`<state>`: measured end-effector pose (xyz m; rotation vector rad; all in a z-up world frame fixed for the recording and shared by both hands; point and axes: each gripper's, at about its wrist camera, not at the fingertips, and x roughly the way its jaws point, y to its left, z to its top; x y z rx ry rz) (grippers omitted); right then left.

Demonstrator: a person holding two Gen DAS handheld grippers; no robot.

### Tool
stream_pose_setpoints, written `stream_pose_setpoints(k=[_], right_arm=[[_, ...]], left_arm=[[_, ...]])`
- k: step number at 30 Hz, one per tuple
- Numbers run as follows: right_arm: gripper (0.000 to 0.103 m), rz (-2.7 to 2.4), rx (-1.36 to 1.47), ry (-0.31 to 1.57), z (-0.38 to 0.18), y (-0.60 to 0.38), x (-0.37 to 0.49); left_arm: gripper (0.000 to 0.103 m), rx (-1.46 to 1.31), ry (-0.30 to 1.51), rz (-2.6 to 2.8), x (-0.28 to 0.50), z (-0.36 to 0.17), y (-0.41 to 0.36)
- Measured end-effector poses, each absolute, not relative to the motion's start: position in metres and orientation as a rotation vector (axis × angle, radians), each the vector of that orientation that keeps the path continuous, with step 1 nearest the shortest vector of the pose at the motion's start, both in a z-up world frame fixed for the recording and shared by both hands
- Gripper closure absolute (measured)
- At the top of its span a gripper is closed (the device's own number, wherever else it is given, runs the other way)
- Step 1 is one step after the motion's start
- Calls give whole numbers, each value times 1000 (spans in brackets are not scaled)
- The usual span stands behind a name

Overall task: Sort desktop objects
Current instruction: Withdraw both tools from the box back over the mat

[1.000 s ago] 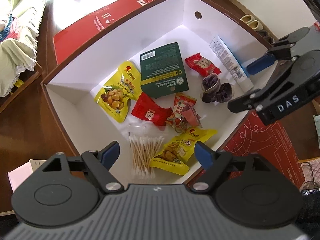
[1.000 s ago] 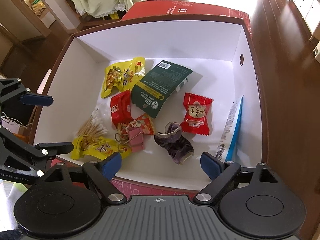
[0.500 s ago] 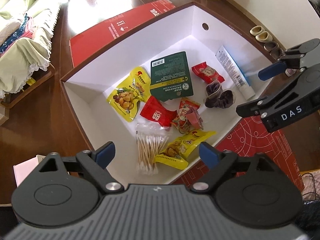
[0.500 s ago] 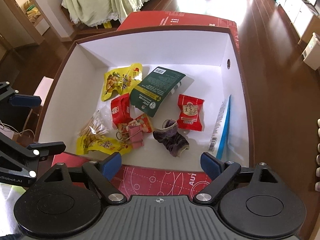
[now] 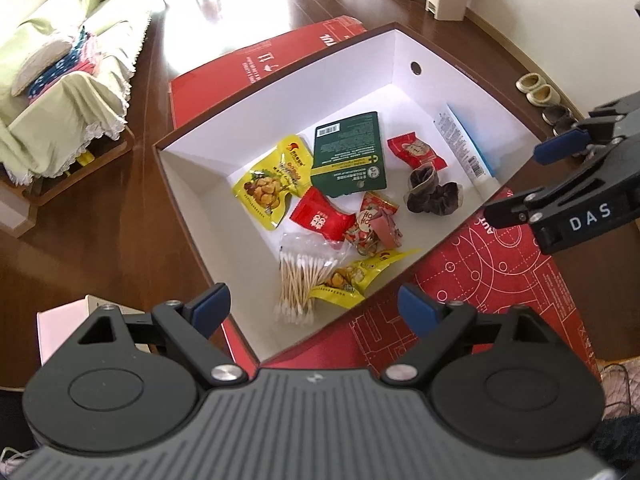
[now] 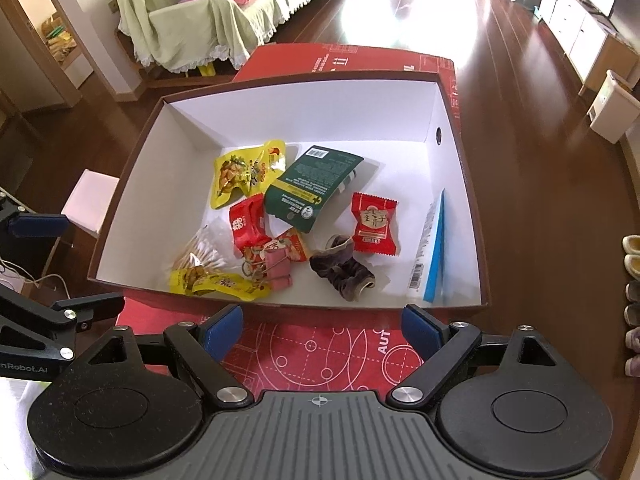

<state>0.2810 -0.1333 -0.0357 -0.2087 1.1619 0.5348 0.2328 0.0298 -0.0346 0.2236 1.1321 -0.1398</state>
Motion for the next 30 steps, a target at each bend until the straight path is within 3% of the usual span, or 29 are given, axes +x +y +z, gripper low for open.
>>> stream_pose_setpoints(k=[30], right_arm=[[14, 511, -140, 1107, -11, -167, 238]], left_arm=[[14, 217, 1020, -84, 179, 0, 3]])
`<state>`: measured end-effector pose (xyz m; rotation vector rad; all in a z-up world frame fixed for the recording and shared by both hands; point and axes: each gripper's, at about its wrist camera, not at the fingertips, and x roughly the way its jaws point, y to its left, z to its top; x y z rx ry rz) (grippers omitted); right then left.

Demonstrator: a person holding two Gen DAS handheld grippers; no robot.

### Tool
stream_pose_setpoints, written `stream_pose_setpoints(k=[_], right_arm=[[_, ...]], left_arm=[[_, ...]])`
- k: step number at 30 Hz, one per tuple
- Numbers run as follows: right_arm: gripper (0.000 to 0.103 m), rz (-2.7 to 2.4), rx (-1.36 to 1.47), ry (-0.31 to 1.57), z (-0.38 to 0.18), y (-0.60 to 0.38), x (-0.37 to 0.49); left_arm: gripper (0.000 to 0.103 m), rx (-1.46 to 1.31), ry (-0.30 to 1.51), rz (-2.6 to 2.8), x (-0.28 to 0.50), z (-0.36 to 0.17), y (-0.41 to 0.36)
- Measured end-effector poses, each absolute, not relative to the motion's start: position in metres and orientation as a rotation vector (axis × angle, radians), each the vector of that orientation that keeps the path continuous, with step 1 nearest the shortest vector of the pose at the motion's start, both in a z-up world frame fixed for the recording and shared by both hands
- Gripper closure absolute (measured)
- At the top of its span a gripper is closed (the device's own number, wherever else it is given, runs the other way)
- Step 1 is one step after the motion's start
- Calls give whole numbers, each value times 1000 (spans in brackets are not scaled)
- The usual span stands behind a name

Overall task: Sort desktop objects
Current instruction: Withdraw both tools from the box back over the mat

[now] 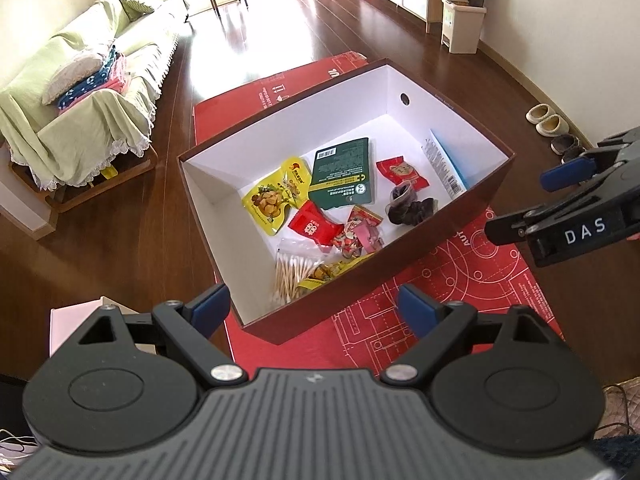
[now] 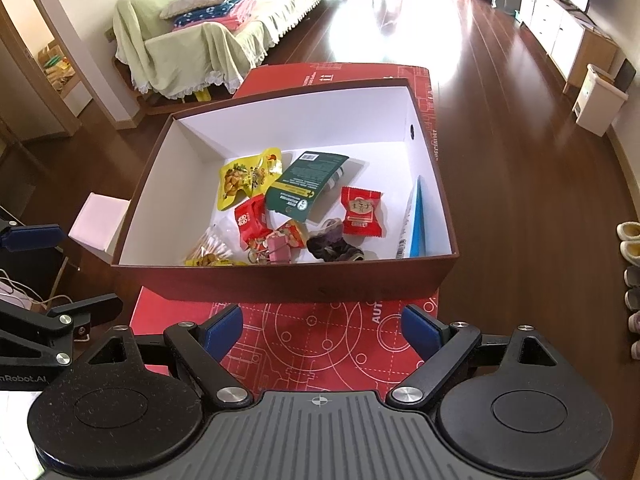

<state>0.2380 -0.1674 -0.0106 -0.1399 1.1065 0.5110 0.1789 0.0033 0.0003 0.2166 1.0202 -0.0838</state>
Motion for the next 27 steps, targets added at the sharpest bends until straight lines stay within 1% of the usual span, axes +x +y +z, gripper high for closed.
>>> stream_pose_setpoints(k=[17, 27], right_arm=[[14, 545, -145, 1082, -4, -181, 235], [14, 571, -149, 1074, -2, -189, 229]], left_arm=[[14, 189, 994, -52, 173, 8, -8], [14, 127, 973, -39, 167, 12, -13]])
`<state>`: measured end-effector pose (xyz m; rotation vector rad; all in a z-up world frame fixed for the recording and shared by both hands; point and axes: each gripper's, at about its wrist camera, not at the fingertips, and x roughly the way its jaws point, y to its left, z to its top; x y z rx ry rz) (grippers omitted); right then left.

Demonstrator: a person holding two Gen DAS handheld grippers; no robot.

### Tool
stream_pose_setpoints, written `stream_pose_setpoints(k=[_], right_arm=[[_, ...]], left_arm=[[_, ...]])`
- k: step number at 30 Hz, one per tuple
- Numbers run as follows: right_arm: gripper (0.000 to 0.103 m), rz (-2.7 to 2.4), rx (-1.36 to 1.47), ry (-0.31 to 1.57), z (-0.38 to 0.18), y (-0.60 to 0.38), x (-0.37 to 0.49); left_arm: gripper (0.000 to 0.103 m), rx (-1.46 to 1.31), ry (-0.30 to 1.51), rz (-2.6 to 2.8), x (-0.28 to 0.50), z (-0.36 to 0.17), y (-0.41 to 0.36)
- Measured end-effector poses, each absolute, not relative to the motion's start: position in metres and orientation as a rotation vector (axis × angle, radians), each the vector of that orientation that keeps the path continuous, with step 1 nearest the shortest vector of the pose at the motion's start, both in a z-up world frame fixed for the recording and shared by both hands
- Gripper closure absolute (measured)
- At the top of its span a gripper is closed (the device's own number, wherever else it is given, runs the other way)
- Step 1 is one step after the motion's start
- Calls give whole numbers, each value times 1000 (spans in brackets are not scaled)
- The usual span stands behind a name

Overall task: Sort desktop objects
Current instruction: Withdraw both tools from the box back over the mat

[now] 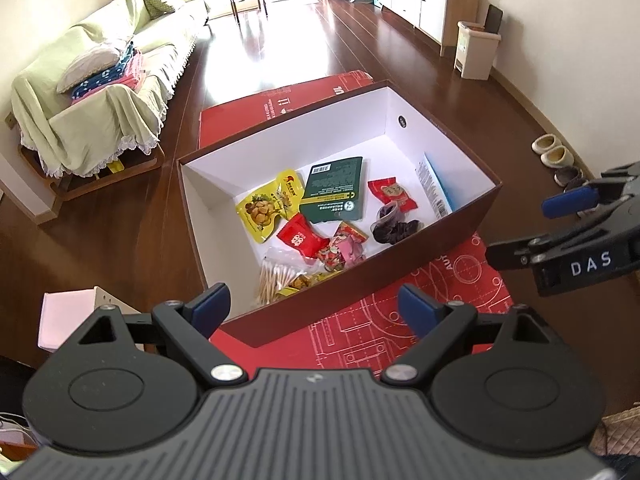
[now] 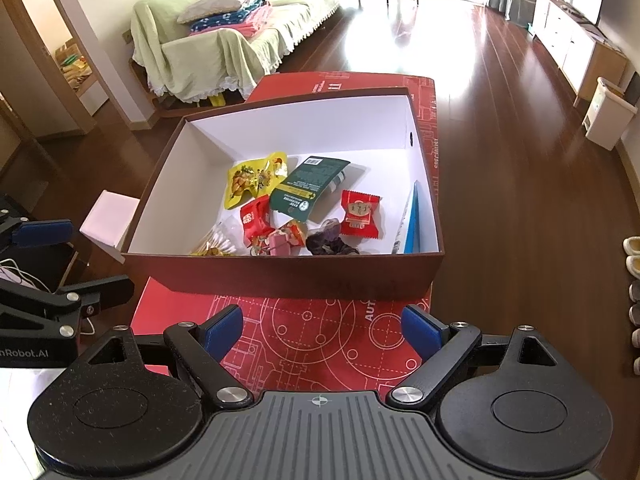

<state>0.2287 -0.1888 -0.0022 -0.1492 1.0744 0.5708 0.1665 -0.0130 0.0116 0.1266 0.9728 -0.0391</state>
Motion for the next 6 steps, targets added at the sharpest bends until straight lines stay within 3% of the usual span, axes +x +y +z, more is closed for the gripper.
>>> stream_pose_setpoints(k=[6], right_arm=[[14, 577, -156, 1068, -1, -191, 223]], left_arm=[[14, 78, 944, -12, 161, 15, -12]])
